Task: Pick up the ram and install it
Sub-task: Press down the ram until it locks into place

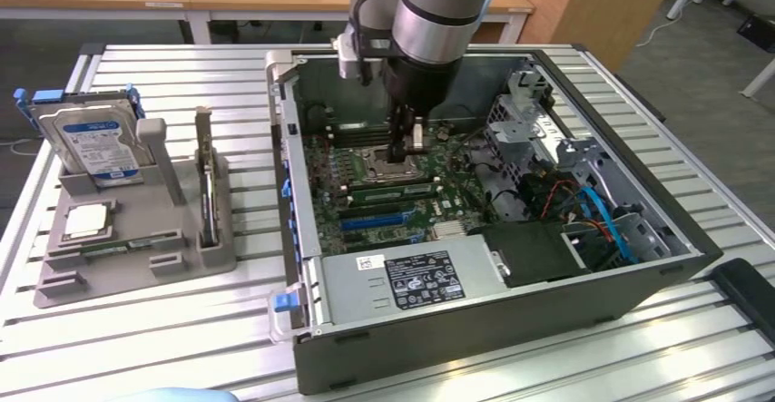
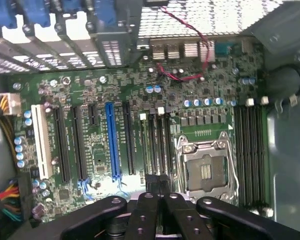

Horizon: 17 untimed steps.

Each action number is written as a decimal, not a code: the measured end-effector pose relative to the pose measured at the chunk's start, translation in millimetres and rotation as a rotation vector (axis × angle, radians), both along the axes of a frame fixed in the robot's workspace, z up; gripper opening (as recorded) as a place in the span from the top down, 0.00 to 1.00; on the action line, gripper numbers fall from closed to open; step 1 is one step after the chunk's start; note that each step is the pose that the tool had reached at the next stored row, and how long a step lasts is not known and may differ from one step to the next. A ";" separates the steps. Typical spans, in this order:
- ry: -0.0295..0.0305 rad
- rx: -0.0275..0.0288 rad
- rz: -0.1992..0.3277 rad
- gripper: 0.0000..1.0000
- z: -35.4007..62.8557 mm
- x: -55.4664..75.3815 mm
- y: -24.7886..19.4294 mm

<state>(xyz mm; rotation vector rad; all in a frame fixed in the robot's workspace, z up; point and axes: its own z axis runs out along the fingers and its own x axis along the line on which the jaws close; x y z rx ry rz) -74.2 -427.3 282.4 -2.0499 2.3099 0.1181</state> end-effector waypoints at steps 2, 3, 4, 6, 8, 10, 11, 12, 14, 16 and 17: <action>0.0000 0.0000 -0.035 0.90 0.0 0.0 0.0; 0.0000 0.0001 -0.052 0.90 0.0 0.0 0.0; 0.0000 0.0001 -0.071 0.90 0.0 0.0 0.0; 0.0000 0.0000 -0.106 0.90 0.0 0.0 0.0; 0.0000 0.0001 -0.140 0.90 0.0 0.0 0.0; 0.0000 0.0001 -0.176 0.90 0.0 0.0 0.0; 0.0000 0.0000 -0.195 0.90 0.0 0.0 0.0; 0.0000 0.0001 -0.213 0.90 -0.1 0.0 0.0; 0.0000 0.0001 -0.249 0.90 -0.1 0.0 0.0; 0.0000 0.0001 -0.285 0.90 -0.2 0.0 0.0; 0.0001 0.0001 -0.302 0.90 -0.3 0.0 0.0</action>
